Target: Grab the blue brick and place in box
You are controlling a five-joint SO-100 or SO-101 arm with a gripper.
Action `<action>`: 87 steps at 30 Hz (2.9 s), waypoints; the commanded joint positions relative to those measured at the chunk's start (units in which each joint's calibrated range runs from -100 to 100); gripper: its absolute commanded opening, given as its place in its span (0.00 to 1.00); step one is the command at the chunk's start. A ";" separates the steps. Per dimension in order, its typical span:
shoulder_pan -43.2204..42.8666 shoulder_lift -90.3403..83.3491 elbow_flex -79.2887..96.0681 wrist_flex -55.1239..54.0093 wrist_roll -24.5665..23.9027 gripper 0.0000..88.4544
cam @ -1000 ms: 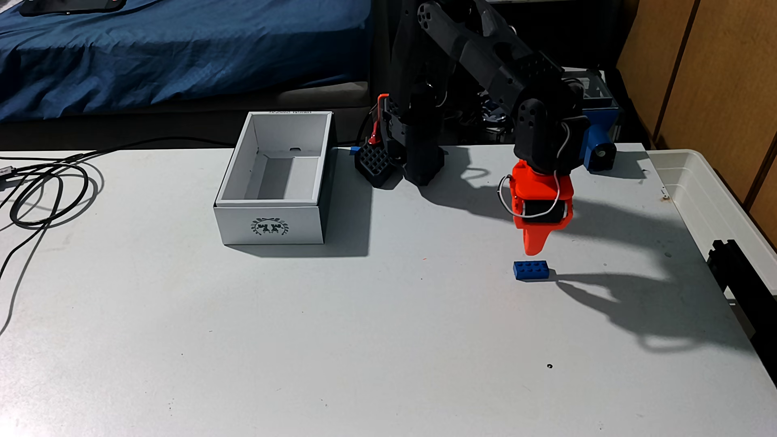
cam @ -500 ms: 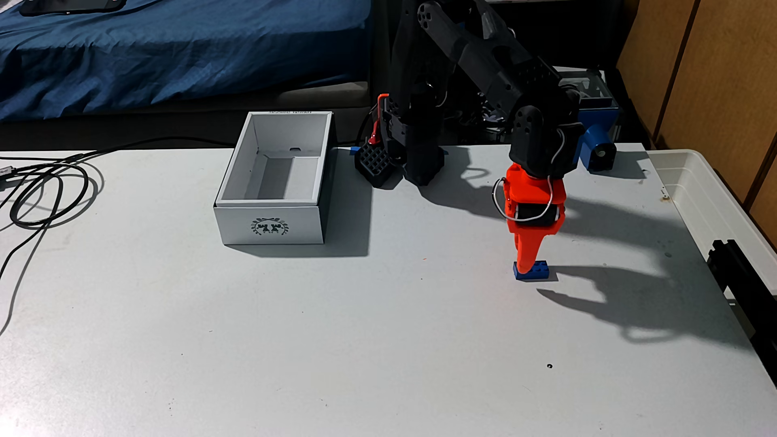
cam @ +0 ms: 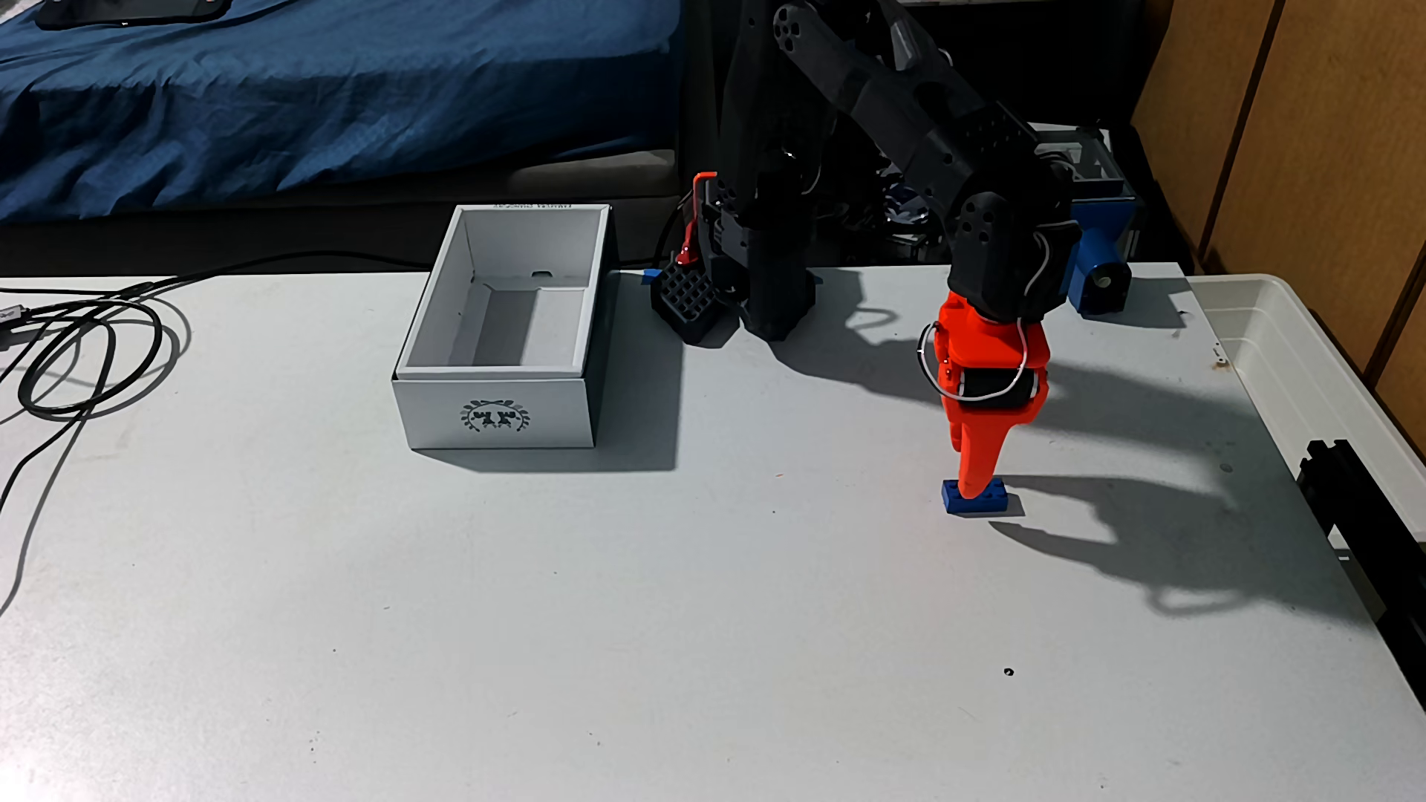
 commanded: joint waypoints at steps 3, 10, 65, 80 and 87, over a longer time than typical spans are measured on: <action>-0.31 -0.12 -0.48 -3.12 0.35 0.18; -0.31 0.05 -0.39 -5.01 0.35 0.18; 8.75 -6.80 -14.32 19.29 1.09 0.01; 26.88 -19.40 -3.23 23.16 4.98 0.01; 32.67 -23.20 4.58 23.16 4.98 0.01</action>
